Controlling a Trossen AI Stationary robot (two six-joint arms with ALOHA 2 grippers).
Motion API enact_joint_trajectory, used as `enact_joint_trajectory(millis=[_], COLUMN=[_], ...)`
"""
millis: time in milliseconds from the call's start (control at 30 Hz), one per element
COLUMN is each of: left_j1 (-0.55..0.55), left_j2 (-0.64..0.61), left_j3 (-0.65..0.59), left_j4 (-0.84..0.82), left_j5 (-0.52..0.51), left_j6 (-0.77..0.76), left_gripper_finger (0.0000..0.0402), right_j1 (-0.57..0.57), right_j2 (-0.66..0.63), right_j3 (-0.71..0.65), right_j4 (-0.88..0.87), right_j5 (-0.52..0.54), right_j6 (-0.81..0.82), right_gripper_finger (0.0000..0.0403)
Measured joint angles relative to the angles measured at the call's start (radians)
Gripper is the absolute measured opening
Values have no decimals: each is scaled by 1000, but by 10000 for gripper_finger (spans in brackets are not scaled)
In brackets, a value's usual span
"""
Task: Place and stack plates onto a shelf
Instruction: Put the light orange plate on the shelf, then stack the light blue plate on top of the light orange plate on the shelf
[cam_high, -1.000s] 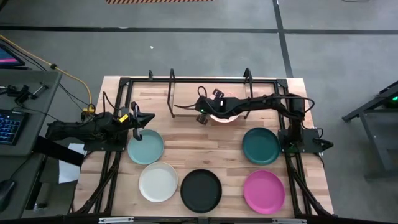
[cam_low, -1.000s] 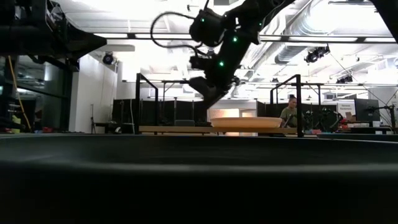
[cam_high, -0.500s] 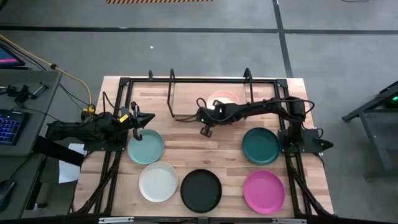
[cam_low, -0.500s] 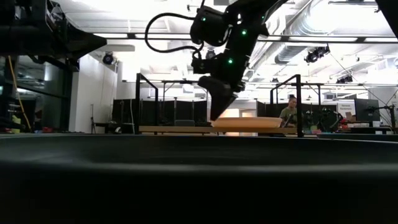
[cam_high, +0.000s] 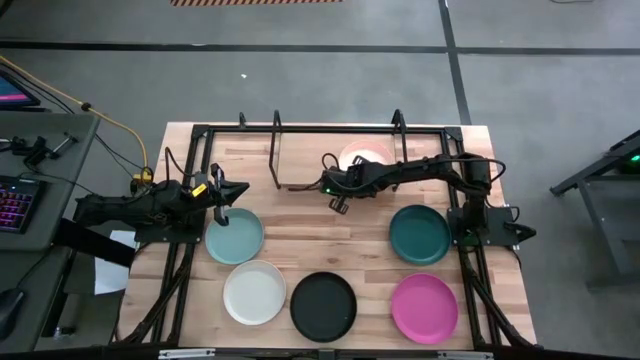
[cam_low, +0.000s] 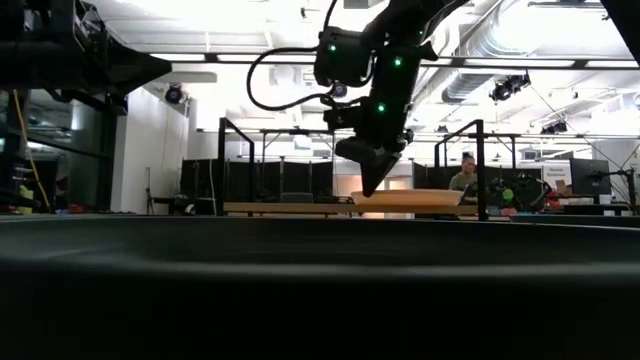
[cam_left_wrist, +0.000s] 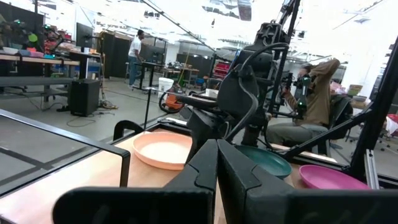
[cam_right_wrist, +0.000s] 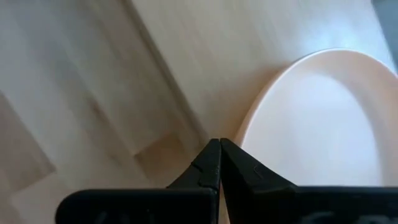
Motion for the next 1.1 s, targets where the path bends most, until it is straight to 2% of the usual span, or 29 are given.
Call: enact_joint_trajectory(millis=[400, 567, 700, 800, 900, 1033, 1100], left_j1=[0, 0, 0, 0, 0, 0, 0], left_j2=[0, 0, 0, 0, 0, 0, 0], left_j3=[0, 0, 0, 0, 0, 0, 0], left_j4=[0, 0, 0, 0, 1, 2, 7], left_j5=[0, 0, 38, 81, 109, 117, 117], left_j6=[0, -3, -50, -53, -59, -77, -76], left_gripper_finger=[1, 1, 1, 1, 1, 1, 1], right_j1=[-17, 83, 202, 292, 366, 413, 423], right_j2=[-5, -33, -42, -42, -43, -73, -126], right_j3=[0, 0, 0, 0, 0, -10, -72], right_j4=[5, -3, -3, -29, -123, -315, -319], right_j5=[34, 15, 60, 123, 237, 331, 349], right_j6=[-59, -61, -46, -4, 82, 286, 354], right_gripper_finger=[0, 0, 0, 0, 0, 0, 0])
